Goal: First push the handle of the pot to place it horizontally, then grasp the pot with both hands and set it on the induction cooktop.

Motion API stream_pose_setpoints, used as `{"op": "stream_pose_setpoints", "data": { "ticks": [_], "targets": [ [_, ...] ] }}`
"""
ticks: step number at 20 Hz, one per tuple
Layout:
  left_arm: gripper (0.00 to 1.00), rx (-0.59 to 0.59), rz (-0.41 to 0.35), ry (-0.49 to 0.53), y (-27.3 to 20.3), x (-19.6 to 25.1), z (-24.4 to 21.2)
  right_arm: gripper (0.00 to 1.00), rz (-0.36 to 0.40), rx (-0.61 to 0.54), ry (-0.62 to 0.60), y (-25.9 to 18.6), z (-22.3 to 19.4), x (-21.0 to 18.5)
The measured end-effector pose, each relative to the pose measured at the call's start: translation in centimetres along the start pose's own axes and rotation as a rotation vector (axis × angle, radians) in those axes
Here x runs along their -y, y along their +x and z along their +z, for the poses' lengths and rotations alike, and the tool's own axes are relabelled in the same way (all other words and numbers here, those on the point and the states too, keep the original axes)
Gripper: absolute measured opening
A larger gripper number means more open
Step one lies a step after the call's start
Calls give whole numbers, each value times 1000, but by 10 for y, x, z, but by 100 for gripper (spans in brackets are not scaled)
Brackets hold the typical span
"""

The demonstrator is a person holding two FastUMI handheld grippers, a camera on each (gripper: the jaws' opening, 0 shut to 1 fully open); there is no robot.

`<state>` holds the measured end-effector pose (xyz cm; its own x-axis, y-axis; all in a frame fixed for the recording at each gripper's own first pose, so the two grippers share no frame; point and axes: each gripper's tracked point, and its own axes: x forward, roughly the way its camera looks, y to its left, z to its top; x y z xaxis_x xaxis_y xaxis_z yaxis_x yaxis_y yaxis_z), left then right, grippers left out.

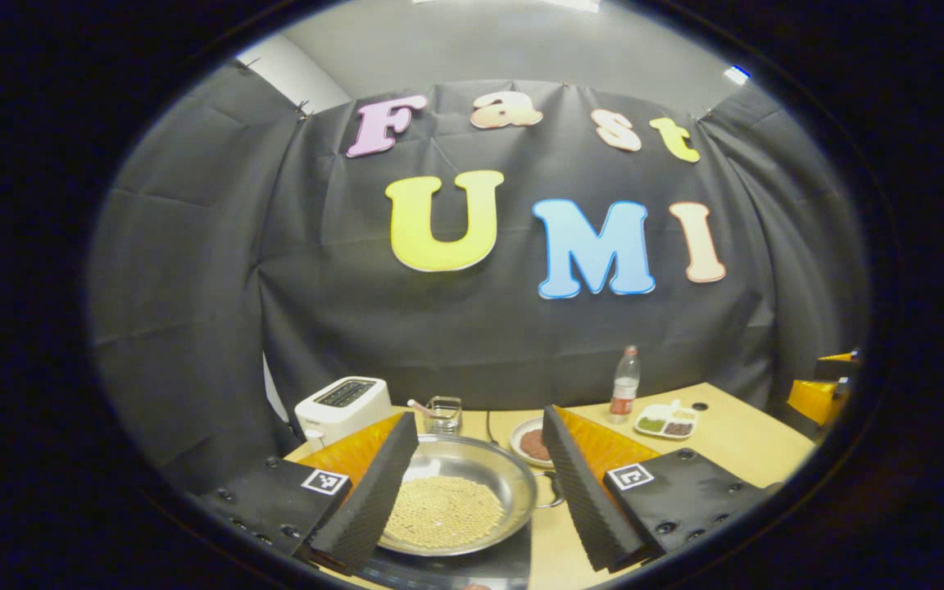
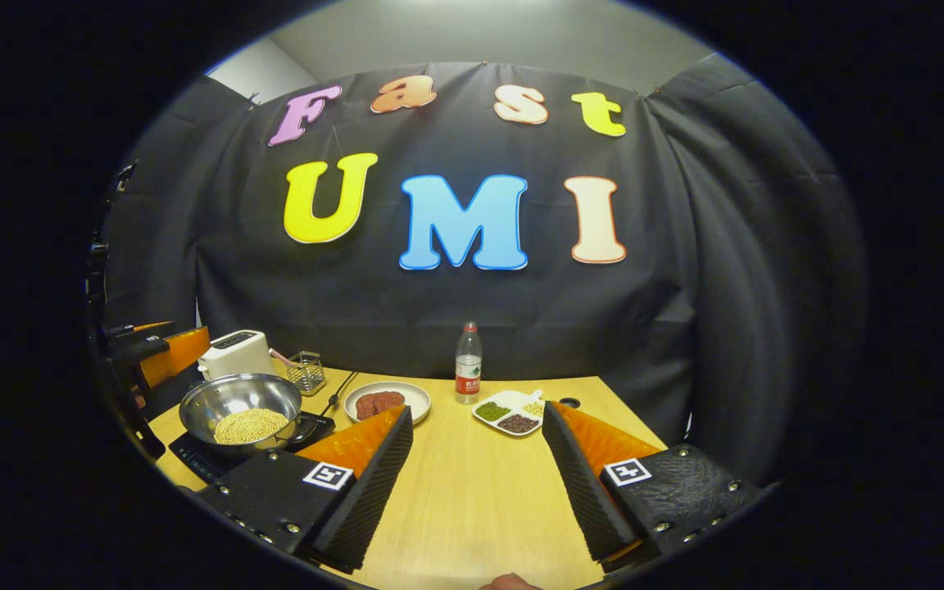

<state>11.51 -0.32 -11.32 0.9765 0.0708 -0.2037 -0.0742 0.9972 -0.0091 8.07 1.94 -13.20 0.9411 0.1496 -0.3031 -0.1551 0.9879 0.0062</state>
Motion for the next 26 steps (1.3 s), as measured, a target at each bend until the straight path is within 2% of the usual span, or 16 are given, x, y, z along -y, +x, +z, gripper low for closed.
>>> {"op": "stream_pose_setpoints", "data": {
  "ticks": [2, 3, 4, 5, 9, 11, 14, 15, 17, 18, 19, 26],
  "targets": [
    [94, 32, -4, -10, -31, 26, 17, 96, 4, 38, 10, -22, 11, 23],
    [100, 50, -9, -6, -45, 38, 27, 96, 9, 58, 15, -33, 17, 31],
    [94, 67, -9, 0, -56, 47, 34, 96, 14, 77, 19, -44, 21, 39],
    [99, 82, -9, 7, -70, 56, 43, 96, 16, 93, 18, -54, 26, 46],
    [96, 119, -27, 29, -111, 73, 68, 96, 13, 125, 40, -86, 45, 58],
    [92, 131, -29, 40, -125, 71, 74, 96, 7, 155, 23, -102, 55, 57],
    [92, 149, -23, 48, -142, 57, 78, 96, -3, 184, 12, -117, 62, 50],
    [100, 146, -11, 54, -148, 49, 77, 96, -5, 185, 22, -122, 62, 46],
    [100, 158, 16, 70, -159, 31, 79, 96, 9, 204, 40, -131, 68, 34],
    [92, 163, 24, 75, -164, 26, 79, 96, 6, 204, 41, -133, 68, 33],
    [98, 165, 24, 79, -169, 22, 79, 95, 1, 211, 42, -137, 68, 31],
    [98, 160, 21, 82, -181, 3, 74, 96, -23, 200, 56, -146, 64, 21]
  ]
}}
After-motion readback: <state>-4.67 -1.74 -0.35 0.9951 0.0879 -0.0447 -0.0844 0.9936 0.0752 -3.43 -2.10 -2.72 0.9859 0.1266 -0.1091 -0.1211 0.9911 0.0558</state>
